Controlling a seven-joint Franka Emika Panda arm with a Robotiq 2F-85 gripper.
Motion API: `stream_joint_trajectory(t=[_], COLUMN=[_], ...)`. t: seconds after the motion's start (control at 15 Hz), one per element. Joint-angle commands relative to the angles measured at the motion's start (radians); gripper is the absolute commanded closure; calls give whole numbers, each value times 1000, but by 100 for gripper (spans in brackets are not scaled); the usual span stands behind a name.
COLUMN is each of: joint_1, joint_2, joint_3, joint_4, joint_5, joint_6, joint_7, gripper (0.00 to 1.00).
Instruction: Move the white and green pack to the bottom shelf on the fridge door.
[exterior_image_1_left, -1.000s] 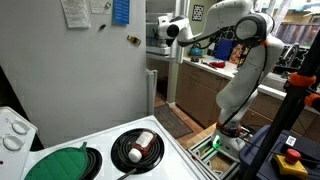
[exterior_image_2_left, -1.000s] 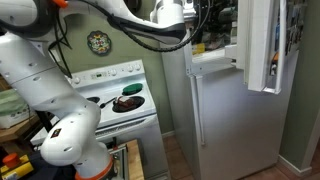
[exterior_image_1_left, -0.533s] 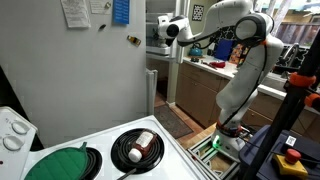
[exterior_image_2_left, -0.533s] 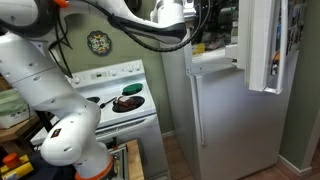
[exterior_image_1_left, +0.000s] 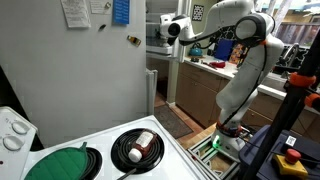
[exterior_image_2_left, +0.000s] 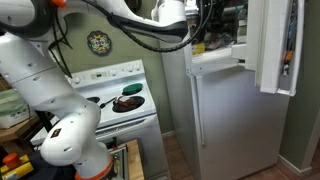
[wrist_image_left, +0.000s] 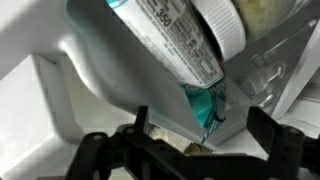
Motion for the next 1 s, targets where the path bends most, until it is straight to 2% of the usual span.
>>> stream_joint_trajectory(t=[0.0,0.27,0.53,0.6,0.93], joint_1=[-6,5,27,95,156], joint_2=[-28,-48,-90,-97,-206], joint_3=[-20,-18,-4,-52,-60], joint_4=[6,-11,-46,-49,-95], joint_5=[34,169,416,459,656], joint_6=[10,-19,-121,-157,-300], joint_7=[-13,-57,-144,-180,-337], gripper=[0,0,0,0,0])
